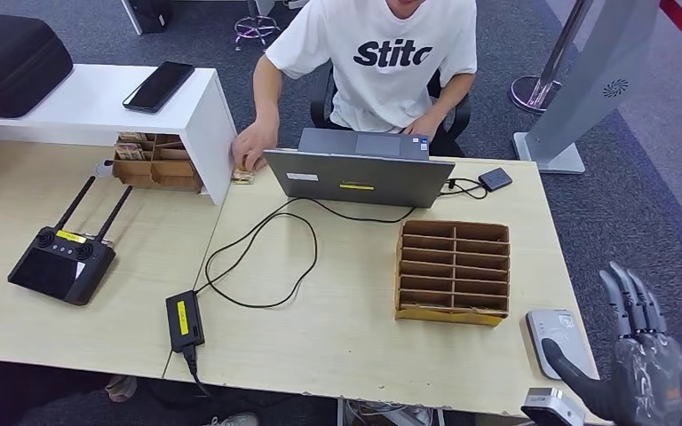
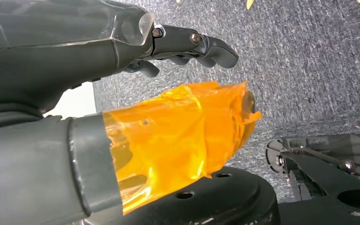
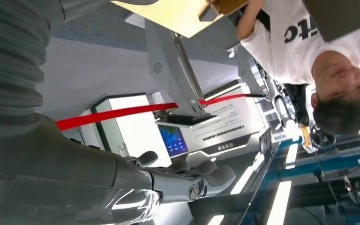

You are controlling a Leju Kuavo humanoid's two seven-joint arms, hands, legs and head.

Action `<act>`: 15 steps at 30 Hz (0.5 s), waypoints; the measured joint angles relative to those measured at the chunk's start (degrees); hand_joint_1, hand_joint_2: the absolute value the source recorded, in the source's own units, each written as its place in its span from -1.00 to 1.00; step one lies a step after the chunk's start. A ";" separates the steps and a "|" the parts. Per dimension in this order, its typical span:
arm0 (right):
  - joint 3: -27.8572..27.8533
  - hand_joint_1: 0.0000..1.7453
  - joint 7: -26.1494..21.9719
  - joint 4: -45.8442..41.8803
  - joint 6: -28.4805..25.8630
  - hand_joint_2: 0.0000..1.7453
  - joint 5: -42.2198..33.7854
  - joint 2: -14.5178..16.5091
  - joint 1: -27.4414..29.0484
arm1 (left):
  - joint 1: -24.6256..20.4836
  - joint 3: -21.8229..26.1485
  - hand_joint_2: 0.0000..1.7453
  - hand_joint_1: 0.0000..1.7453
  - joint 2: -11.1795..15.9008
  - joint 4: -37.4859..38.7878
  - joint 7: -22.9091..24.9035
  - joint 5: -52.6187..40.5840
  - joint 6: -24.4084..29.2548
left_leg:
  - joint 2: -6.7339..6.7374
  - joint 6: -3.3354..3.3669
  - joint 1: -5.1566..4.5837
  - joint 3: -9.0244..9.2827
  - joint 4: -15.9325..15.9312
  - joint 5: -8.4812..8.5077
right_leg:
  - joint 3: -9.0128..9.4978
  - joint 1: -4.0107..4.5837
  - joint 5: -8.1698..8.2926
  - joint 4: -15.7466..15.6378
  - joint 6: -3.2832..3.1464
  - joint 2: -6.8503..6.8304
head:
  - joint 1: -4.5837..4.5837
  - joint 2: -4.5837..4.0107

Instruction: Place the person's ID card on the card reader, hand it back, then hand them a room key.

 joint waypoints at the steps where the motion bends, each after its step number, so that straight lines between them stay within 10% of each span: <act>1: 0.37 -1.00 0.30 0.62 0.19 1.00 0.69 0.07 -0.25 | -0.01 0.00 -1.00 -1.00 0.01 0.00 0.01 -0.13 -0.01 | 0.00 0.00 0.00 0.00 0.00 0.00 | 0.00 0.00 0.00 0.00 0.00 0.01 | 0.00 0.00; 15: 7.90 -1.00 3.02 13.92 0.73 1.00 3.49 0.93 -8.46 | -0.24 0.00 -1.00 -1.00 0.05 0.00 0.01 -1.33 -0.18 | 0.02 -0.02 0.00 0.06 0.00 0.02 | 0.05 0.00 0.01 0.01 0.00 0.06 | -0.01 0.00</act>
